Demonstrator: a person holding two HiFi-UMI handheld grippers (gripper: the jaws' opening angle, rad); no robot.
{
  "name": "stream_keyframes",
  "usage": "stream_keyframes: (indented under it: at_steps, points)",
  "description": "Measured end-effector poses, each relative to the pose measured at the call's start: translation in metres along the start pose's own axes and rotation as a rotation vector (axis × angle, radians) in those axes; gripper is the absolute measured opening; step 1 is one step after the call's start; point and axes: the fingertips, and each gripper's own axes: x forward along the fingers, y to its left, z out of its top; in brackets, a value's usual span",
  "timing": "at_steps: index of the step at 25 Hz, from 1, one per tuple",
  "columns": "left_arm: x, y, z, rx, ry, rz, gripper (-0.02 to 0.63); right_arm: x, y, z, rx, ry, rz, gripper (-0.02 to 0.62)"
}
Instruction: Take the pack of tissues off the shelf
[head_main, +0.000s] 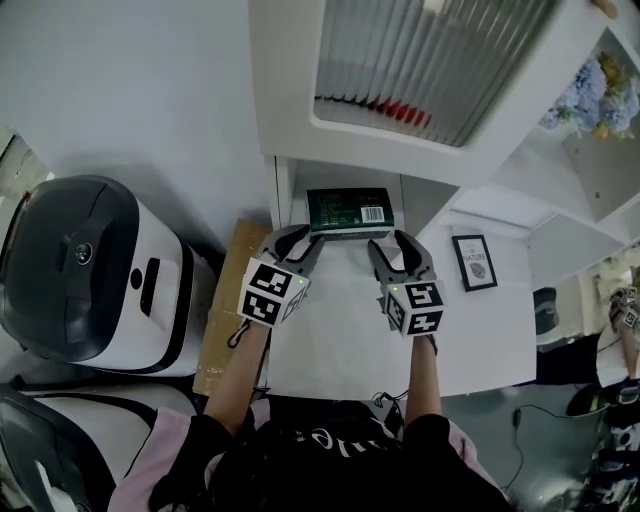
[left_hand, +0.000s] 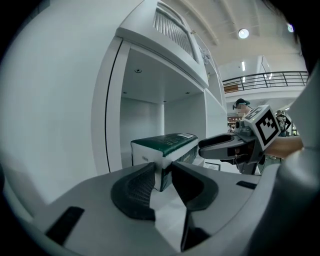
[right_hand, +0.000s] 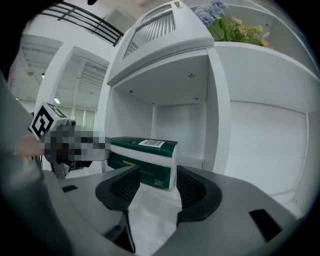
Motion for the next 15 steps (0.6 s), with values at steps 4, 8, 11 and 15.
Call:
stream_keyframes:
  at_steps: [4,8,11,15]
  points:
    - [-0.008,0.0,-0.003,-0.009,-0.002,-0.002,0.115,0.01,0.006,-0.004,-0.014,0.024,0.07,0.224]
    - [-0.011,-0.001,-0.004,-0.012,-0.002,0.008,0.112,0.014,0.006,-0.006,-0.059,0.032,0.088,0.223]
    - [-0.013,-0.001,-0.004,-0.009,-0.004,0.029,0.112,0.012,0.004,-0.004,-0.048,0.02,0.081,0.209]
    - [-0.02,-0.008,-0.004,0.016,-0.014,0.041,0.112,0.002,0.007,-0.006,-0.051,0.002,0.075,0.179]
